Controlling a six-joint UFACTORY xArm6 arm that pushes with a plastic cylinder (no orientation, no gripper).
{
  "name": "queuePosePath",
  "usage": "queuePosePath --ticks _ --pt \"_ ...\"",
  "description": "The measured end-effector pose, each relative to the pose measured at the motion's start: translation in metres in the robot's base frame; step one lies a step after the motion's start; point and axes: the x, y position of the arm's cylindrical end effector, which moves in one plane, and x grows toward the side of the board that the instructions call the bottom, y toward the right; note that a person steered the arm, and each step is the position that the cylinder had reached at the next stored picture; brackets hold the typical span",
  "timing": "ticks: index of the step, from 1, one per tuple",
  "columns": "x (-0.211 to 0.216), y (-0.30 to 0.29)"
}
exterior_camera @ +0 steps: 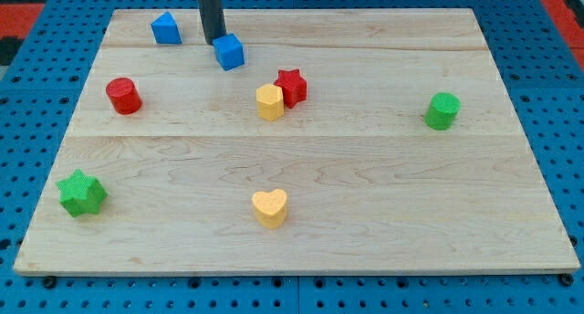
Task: Move the red circle to the left of the blue cube
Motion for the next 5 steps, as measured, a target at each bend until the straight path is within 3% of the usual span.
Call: queuePosePath --ticks 2,3,5 --pt "0.050 0.061" --pt "0.061 0.058" --pt "0.056 -0.110"
